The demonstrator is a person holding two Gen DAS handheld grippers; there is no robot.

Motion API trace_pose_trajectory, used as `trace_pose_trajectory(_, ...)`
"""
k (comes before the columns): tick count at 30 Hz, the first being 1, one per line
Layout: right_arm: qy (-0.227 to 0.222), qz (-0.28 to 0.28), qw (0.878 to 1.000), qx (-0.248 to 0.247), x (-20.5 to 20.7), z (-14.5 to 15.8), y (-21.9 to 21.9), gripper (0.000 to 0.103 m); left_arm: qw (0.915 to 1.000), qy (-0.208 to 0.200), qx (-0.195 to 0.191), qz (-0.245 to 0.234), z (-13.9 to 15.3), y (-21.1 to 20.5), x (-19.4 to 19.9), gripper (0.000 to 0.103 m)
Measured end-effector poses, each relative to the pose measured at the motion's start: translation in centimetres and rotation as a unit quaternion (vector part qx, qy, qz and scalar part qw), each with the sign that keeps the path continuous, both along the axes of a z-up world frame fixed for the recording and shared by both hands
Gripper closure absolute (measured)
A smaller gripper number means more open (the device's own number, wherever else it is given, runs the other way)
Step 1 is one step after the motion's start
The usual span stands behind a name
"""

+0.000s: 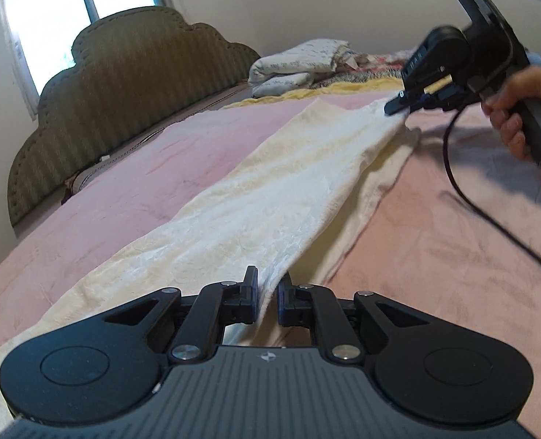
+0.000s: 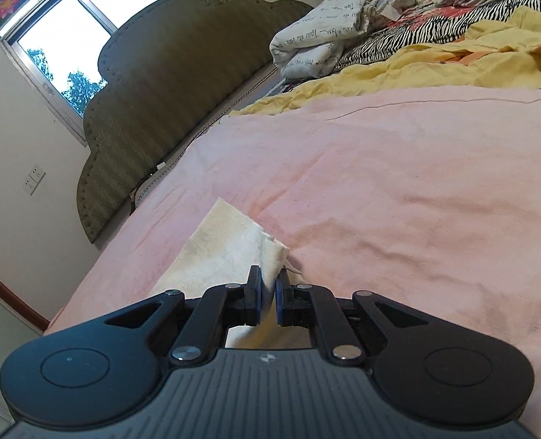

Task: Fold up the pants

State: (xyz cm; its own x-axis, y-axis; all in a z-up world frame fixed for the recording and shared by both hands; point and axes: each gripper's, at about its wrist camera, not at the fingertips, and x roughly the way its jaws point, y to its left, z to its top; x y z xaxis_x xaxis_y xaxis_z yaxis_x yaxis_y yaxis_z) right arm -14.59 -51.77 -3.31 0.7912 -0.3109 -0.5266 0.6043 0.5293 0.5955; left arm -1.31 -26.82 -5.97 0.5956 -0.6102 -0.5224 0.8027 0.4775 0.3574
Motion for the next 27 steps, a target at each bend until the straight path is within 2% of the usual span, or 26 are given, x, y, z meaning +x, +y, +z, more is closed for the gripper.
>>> trace_pose_trajectory(3,0.039,0.017,0.999,-0.01,0.2,-0.7,-0.1,0.096,0.9999,-0.006,0.016,-0.002,-0.8,-0.2,0.0,0.087)
trace_pose_trajectory(4,0.049,0.026,0.998,-0.013,0.4,-1.0,-0.1,0.096,0.9998,-0.008,0.018,-0.003,-0.6,-0.2,0.0,0.081)
trace_pose_trajectory(6,0.059,0.033,0.997,-0.025,0.4,-0.6,0.0,0.094,0.9998,-0.003,0.017,-0.009,-0.2,0.1,-0.1,0.078)
trace_pose_trajectory(7,0.068,0.037,0.996,-0.033,0.6,0.0,0.2,0.088,0.9998,0.004,0.015,-0.011,0.2,0.3,-0.1,0.075)
trace_pose_trajectory(8,0.081,0.033,0.995,-0.045,0.6,0.5,0.3,0.073,0.9998,0.015,0.009,-0.013,0.6,0.6,0.0,0.069)
trace_pose_trajectory(9,0.1,0.018,0.993,-0.064,0.5,1.0,0.6,0.063,0.9992,0.036,-0.003,-0.019,1.2,1.0,0.0,0.064)
trace_pose_trajectory(10,0.12,-0.014,0.987,-0.102,0.2,1.8,1.0,0.048,0.9977,0.059,-0.02,-0.026,1.8,1.4,0.2,0.057)
trace_pose_trajectory(12,0.134,-0.061,0.974,-0.169,-0.1,3.3,2.2,0.046,0.9924,0.102,-0.059,-0.036,3.1,2.0,0.8,0.049)
trace_pose_trajectory(13,0.132,-0.056,0.971,-0.194,0.4,3.9,2.8,0.046,0.9898,0.114,-0.079,-0.033,3.8,2.1,1.1,0.043)
trace_pose_trajectory(15,0.125,0.016,0.969,-0.214,2.6,4.6,4.5,0.046,0.9892,0.106,-0.101,-0.01,4.5,2.0,1.8,0.032)
trace_pose_trajectory(17,0.134,0.112,0.959,-0.223,5.7,4.3,6.7,0.046,0.9922,0.076,-0.095,0.029,4.3,1.6,2.4,0.028)
trace_pose_trajectory(19,0.16,0.201,0.937,-0.238,8.6,3.3,9.4,0.046,0.9935,0.052,-0.07,0.073,3.7,1.2,3.5,0.028)
trace_pose_trajectory(21,0.202,0.248,0.912,-0.257,10.3,1.7,11.6,0.046,0.9921,0.058,-0.052,0.099,3.1,1.5,4.6,0.029)
trace_pose_trajectory(22,0.217,0.262,0.904,-0.258,10.5,1.0,12.2,0.046,0.9909,0.067,-0.048,0.107,2.9,2.0,5.0,0.028)
trace_pose_trajectory(23,0.221,0.267,0.902,-0.258,10.3,0.5,12.6,0.045,0.9895,0.075,-0.046,0.115,2.8,2.3,5.4,0.029)
trace_pose_trajectory(24,0.217,0.266,0.904,-0.253,9.7,0.5,12.6,0.043,0.9881,0.081,-0.046,0.122,2.7,2.7,5.7,0.029)
trace_pose_trajectory(27,0.201,0.259,0.924,-0.198,8.2,1.4,11.2,0.04,0.9856,0.085,-0.057,0.135,3.0,3.0,6.5,0.028)
